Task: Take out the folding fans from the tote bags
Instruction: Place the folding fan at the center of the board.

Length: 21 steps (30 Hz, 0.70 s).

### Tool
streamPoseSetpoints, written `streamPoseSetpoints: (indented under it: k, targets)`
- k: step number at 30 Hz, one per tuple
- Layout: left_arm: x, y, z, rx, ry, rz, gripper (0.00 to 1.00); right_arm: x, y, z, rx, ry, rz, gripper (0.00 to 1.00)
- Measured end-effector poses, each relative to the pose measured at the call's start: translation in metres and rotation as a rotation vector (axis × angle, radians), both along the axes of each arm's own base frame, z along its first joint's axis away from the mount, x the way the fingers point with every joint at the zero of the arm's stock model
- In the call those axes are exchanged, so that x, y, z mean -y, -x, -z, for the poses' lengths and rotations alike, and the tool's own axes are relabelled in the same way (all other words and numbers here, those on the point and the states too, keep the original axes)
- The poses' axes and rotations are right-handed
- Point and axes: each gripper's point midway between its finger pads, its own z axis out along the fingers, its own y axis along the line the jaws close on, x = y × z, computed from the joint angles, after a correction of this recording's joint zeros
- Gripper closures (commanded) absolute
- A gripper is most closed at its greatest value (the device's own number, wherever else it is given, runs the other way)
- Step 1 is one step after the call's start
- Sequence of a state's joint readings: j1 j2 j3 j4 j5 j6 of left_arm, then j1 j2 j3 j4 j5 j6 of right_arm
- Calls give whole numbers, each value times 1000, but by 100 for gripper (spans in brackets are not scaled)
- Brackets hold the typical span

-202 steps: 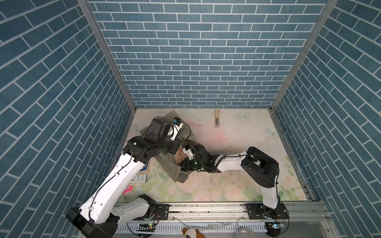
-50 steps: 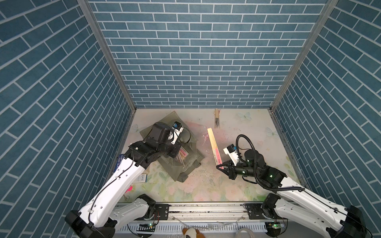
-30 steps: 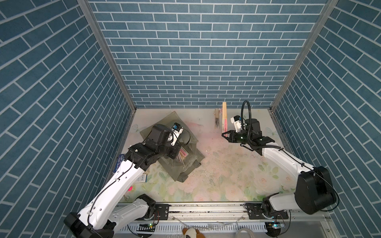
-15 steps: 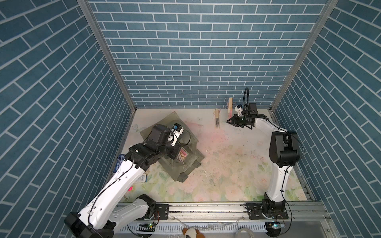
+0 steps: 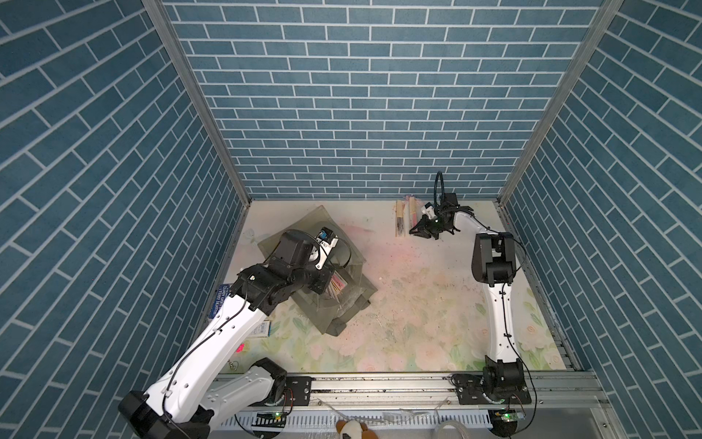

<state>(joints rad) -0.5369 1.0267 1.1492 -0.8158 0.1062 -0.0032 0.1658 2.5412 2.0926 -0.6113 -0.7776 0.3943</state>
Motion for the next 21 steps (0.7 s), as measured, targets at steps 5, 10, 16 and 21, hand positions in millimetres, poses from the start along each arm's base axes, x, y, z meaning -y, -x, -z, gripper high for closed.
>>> streamPoseSetpoints:
  k: [5,10,16,21]
  targets:
    - [0,0,1,-1,0,0,100,-4,3,-2,-17,-15,-13,100]
    - [0,0,1,-2,-1,0,100,-12,8,0,-39,-21,-33,100]
    - [0,0,1,-2,-1,0,100,-18,9,-1,-41,-25,-52,100]
    - [0,0,1,-2,-1,0,100,-20,10,-1,-43,-19,-68,92]
